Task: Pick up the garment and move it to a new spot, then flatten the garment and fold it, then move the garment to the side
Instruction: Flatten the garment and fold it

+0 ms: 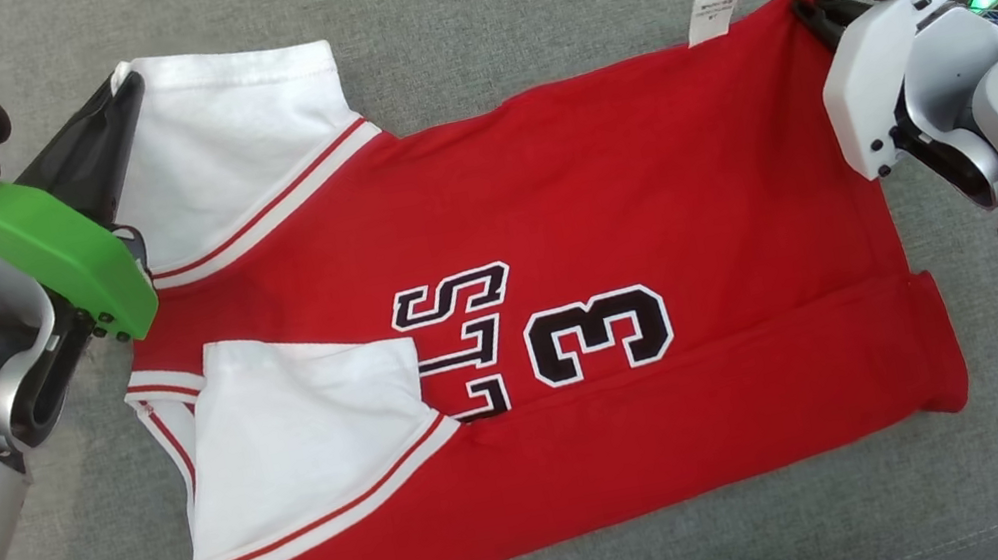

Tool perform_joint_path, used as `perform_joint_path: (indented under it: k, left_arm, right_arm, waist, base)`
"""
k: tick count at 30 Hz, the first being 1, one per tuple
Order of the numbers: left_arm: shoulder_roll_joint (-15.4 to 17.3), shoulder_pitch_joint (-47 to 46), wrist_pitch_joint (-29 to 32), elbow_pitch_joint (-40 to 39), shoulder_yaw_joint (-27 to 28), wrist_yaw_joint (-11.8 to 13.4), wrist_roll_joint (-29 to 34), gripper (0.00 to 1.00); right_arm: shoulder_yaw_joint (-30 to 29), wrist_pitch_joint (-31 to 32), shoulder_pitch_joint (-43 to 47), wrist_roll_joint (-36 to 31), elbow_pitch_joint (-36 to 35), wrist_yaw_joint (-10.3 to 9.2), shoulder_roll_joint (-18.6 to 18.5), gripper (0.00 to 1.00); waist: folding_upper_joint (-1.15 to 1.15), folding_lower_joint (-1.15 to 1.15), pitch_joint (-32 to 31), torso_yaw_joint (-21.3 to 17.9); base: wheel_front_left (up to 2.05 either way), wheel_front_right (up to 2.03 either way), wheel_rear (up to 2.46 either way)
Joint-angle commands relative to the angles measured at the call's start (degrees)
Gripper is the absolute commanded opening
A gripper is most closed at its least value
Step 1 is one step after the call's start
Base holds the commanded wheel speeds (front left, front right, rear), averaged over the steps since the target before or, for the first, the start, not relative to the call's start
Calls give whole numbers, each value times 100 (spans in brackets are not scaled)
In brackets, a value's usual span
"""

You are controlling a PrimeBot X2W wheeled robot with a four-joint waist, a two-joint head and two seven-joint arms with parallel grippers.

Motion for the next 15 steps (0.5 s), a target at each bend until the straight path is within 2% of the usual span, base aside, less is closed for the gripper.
perform_joint_path:
  k: [1,8,12,15]
  left_arm:
    - [55,82,-90,-24,4,-15,-28,0]
    - [226,746,-529,-476,14,41,-183,0]
    - [415,1464,-810,-987,59,271,-293,0]
    - [577,2206,-1053,-1499,103,599,-413,0]
  right_arm:
    - [9,-153,-4,30,48,-9,3,0]
    - [206,-905,501,134,-87,-9,-59,0]
    - [160,-1267,1019,155,-291,-9,-177,0]
    - [-1,-1444,1559,76,-536,-9,-302,0]
  waist:
    - [0,0,-85,1]
    - [0,0,-476,13]
    - [0,0,-779,42]
    - [0,0,-1038,82]
  base:
    - [0,0,0]
    - [0,0,0]
    - [0,0,0]
    - [0,0,0]
